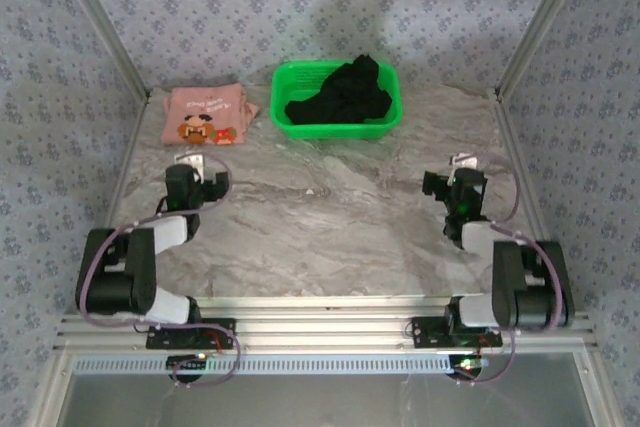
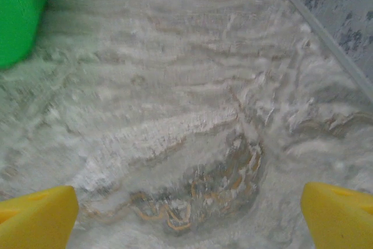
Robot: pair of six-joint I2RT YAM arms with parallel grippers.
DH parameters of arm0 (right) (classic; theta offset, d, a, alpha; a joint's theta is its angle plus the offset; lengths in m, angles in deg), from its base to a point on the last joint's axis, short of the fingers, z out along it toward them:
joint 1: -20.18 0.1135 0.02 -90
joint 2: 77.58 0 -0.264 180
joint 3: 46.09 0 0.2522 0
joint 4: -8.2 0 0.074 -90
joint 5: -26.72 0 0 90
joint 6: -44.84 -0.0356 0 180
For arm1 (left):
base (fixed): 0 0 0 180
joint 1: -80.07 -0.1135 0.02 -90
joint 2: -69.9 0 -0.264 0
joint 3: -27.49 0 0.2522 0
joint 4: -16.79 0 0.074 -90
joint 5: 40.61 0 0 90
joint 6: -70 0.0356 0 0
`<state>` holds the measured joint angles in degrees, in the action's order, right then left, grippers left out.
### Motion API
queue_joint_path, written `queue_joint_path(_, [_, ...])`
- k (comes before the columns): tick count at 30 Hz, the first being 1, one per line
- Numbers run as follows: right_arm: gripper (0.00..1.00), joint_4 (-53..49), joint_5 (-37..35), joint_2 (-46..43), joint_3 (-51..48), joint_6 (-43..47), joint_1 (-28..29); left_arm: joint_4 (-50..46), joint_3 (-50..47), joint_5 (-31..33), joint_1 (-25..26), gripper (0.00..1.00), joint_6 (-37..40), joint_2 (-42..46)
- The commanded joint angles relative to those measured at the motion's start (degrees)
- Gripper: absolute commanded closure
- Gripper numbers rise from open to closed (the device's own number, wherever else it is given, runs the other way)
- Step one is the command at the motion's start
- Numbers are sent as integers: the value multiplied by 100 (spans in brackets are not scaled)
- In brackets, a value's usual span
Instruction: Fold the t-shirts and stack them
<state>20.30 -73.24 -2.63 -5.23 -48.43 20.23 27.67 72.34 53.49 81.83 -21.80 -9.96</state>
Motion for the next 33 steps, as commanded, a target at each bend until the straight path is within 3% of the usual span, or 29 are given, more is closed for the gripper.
queue_joint_path(1, [0,-3074,-526,-868,1048,-796,141,-2449,1284,-161,135,0,-353,1035])
queue_joint_path(3, [0,-4274,-208,-1188,1498,-1253,109,-3271,1776,-269,341,0,-744,1399])
queue_joint_path(5, [0,-5121,549,-1466,1826,-1433,109,-4116,2329,-312,688,0,-1071,1606])
queue_joint_path(11, [0,-6399,2489,-1790,2502,-1644,99,-6175,4195,-366,1473,0,-1958,1150])
queue_joint_path(19, [0,-7073,3630,-819,3394,-1487,92,-6238,5629,-775,2245,1,-2443,-78])
queue_joint_path(29, [0,-6353,4304,846,4501,-1646,-170,-6730,8295,-1007,2801,2,-2529,-2645])
queue_joint_path(33, [1,-5630,4348,1594,4865,-2248,-181,-6411,8514,-1101,2868,2,-2711,-3079])
